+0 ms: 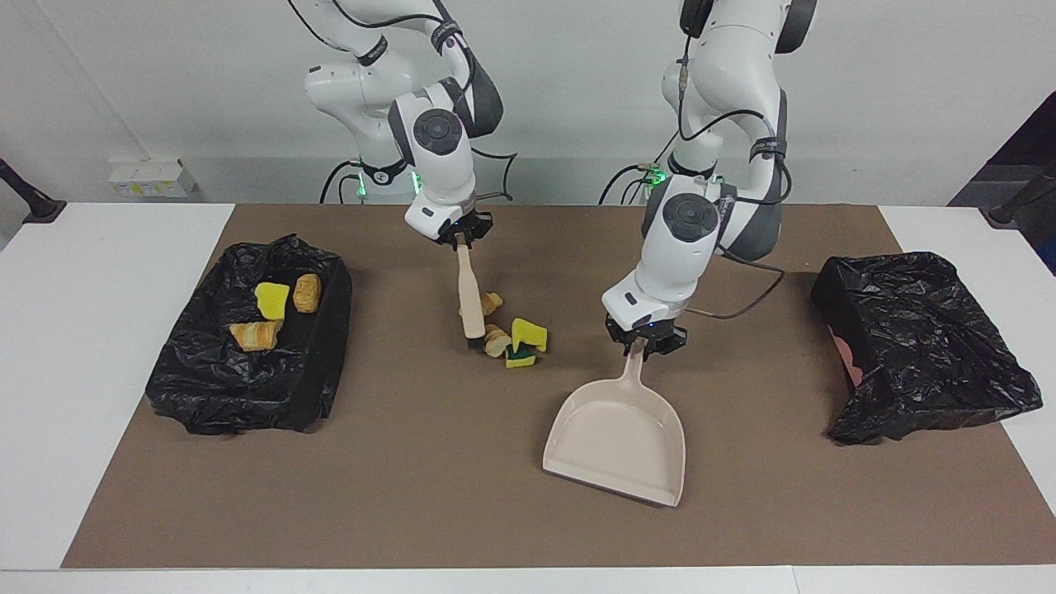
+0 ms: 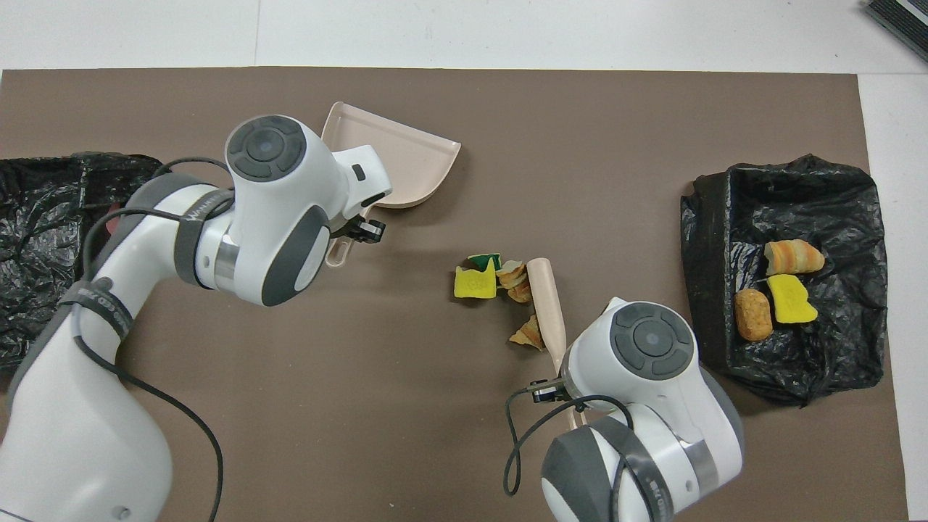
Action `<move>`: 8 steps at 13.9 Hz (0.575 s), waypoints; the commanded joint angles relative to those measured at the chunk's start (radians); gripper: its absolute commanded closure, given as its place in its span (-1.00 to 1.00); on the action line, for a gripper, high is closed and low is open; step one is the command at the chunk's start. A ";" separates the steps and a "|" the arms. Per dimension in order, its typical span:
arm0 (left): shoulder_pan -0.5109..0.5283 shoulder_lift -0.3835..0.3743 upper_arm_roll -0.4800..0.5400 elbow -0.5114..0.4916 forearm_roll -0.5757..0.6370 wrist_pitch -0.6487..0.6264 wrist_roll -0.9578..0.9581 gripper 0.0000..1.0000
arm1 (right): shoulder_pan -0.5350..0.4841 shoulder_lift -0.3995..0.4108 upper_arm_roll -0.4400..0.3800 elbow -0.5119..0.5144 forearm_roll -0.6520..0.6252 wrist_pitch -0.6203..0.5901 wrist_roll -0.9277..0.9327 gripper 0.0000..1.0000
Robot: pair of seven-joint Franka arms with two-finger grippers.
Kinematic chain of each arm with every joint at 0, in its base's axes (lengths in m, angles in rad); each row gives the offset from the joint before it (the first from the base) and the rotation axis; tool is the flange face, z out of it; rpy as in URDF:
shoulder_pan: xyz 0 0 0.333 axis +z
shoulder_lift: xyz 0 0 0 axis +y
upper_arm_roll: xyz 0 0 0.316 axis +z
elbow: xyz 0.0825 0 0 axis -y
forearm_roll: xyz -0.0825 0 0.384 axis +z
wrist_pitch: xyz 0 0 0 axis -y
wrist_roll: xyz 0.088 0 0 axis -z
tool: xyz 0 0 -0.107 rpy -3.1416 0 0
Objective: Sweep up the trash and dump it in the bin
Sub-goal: 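Sweep the remaining bread and sponge into the dustpan with the right gripper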
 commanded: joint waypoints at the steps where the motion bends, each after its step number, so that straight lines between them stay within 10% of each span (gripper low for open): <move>1: 0.027 0.012 -0.005 0.071 0.014 -0.070 0.168 1.00 | -0.023 -0.031 -0.010 0.073 0.002 -0.080 0.059 1.00; 8: 0.108 0.005 -0.002 0.120 0.014 -0.116 0.664 1.00 | -0.024 -0.056 -0.001 -0.040 -0.223 -0.130 0.066 1.00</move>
